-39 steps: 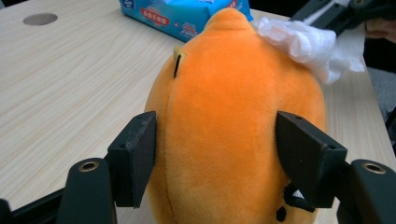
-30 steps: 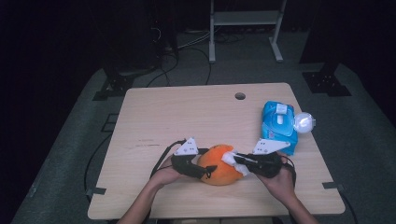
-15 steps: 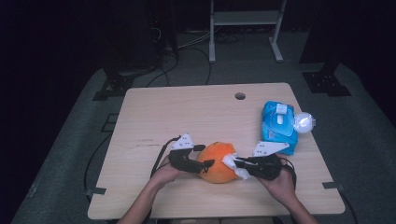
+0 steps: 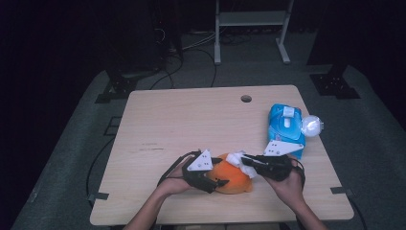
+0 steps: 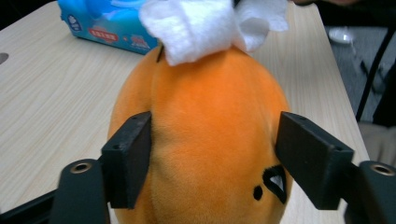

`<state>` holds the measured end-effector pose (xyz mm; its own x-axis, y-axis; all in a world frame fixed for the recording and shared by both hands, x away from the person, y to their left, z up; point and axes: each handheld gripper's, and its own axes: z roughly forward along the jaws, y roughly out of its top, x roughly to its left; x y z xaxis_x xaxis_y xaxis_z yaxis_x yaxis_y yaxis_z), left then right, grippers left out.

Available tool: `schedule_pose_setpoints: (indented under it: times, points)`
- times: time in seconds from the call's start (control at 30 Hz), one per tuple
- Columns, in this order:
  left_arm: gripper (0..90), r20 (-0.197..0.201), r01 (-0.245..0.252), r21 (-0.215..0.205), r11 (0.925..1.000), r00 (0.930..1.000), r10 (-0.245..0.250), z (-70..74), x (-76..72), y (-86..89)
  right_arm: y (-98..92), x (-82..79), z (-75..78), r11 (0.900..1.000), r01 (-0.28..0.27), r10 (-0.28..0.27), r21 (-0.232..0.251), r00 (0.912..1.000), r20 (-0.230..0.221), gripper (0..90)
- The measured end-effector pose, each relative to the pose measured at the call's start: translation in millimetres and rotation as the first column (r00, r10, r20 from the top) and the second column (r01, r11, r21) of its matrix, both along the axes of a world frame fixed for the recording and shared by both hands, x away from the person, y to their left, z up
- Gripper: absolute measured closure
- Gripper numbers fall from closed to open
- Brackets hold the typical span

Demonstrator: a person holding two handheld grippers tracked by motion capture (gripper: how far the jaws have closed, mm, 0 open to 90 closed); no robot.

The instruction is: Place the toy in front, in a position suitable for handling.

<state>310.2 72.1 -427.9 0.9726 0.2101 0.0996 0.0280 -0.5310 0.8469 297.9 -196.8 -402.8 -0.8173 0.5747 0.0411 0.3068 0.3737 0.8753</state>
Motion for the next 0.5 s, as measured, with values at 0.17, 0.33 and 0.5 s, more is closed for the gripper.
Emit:
schedule_pose_setpoints:
  times: [0.17, 0.33, 0.5]
  points:
    - [17.0, -0.070, -0.001, -0.063, 0.9980, 0.9975, -0.003, 4.8, 6.8, 7.7, 4.4, -2.6, -3.3, 0.999, -0.031, 0.030, -0.033, 0.9995, -0.004, 83.8]
    - [9.6, -0.133, -0.063, -0.046, 0.9970, 0.9895, 0.057, -1.5, 16.9, 2.8, 10.0, -8.4, -4.1, 0.989, -0.145, 0.145, -0.025, 0.9893, -0.015, 83.8]
    - [27.9, -0.153, -0.061, -0.024, 0.9979, 0.9867, 0.057, -5.0, 14.1, -0.8, 9.9, -5.9, -2.8, 0.992, -0.124, 0.124, -0.033, 0.9922, -0.010, 83.9]
